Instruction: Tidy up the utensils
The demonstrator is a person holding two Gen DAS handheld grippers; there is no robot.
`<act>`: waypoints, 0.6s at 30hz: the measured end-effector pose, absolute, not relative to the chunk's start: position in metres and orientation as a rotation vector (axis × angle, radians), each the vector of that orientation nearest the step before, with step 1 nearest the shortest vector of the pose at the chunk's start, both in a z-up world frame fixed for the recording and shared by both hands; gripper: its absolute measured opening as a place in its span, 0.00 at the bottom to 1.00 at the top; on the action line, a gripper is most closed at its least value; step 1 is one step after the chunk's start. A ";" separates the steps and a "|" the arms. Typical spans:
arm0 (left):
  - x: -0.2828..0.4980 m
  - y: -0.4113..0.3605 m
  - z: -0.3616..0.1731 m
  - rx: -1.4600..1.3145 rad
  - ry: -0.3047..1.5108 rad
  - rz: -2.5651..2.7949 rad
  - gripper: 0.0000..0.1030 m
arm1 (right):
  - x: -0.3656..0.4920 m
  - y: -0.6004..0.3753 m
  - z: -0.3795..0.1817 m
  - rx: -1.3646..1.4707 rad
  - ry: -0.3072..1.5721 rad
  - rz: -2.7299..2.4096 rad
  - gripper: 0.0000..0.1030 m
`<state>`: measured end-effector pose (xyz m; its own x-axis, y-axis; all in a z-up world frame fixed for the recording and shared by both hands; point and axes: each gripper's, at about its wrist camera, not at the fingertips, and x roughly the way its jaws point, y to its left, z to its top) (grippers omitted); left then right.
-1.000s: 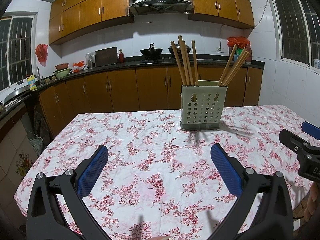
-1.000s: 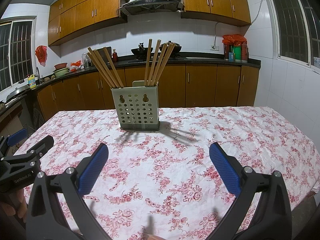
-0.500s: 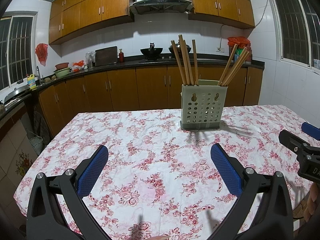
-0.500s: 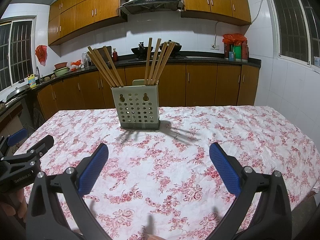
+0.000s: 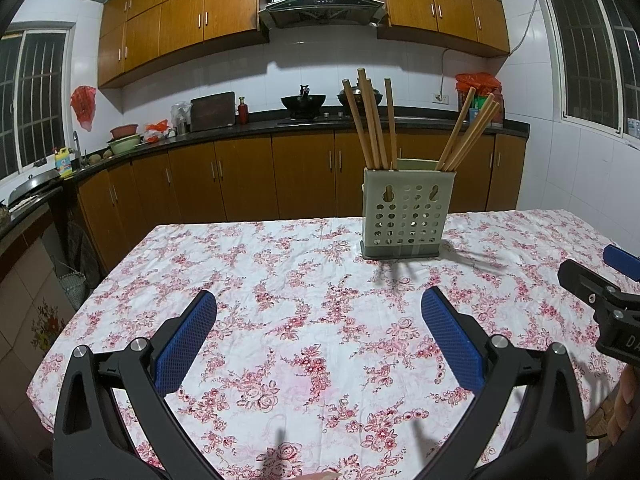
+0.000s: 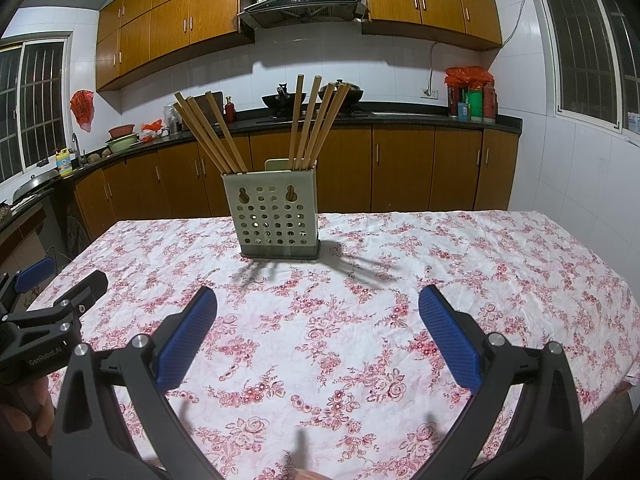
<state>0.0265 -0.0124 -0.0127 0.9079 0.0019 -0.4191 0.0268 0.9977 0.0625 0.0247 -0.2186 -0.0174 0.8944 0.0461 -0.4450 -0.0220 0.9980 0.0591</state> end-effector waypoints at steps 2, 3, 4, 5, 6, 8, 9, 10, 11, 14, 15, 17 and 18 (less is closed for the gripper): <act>0.027 -0.012 -0.013 0.067 0.432 -0.012 0.98 | 0.025 -0.219 -0.017 0.053 0.463 0.035 0.96; 0.027 -0.012 -0.013 0.066 0.432 -0.012 0.98 | 0.025 -0.219 -0.017 0.053 0.462 0.035 0.96; 0.027 -0.012 -0.013 0.066 0.433 -0.013 0.98 | 0.025 -0.219 -0.017 0.053 0.462 0.036 0.96; 0.027 -0.012 -0.013 0.066 0.432 -0.013 0.98 | 0.025 -0.219 -0.018 0.054 0.463 0.035 0.96; 0.027 -0.012 -0.013 0.066 0.432 -0.012 0.98 | 0.025 -0.219 -0.018 0.054 0.463 0.035 0.96; 0.027 -0.012 -0.013 0.065 0.433 -0.013 0.98 | 0.025 -0.219 -0.018 0.054 0.463 0.035 0.96; 0.027 -0.012 -0.013 0.065 0.433 -0.013 0.98 | 0.025 -0.219 -0.018 0.054 0.463 0.035 0.96; 0.027 -0.012 -0.013 0.066 0.434 -0.013 0.98 | 0.025 -0.218 -0.018 0.054 0.463 0.035 0.96; 0.027 -0.012 -0.013 0.065 0.433 -0.012 0.98 | 0.025 -0.219 -0.018 0.054 0.463 0.035 0.96; 0.027 -0.012 -0.013 0.066 0.432 -0.011 0.98 | 0.025 -0.219 -0.017 0.054 0.463 0.035 0.96; 0.027 -0.012 -0.013 0.065 0.431 -0.009 0.98 | 0.025 -0.218 -0.017 0.054 0.463 0.035 0.96; 0.027 -0.012 -0.013 0.063 0.430 -0.010 0.98 | 0.025 -0.218 -0.017 0.055 0.463 0.035 0.96; 0.027 -0.012 -0.014 0.062 0.430 -0.010 0.98 | 0.025 -0.219 -0.017 0.055 0.463 0.035 0.96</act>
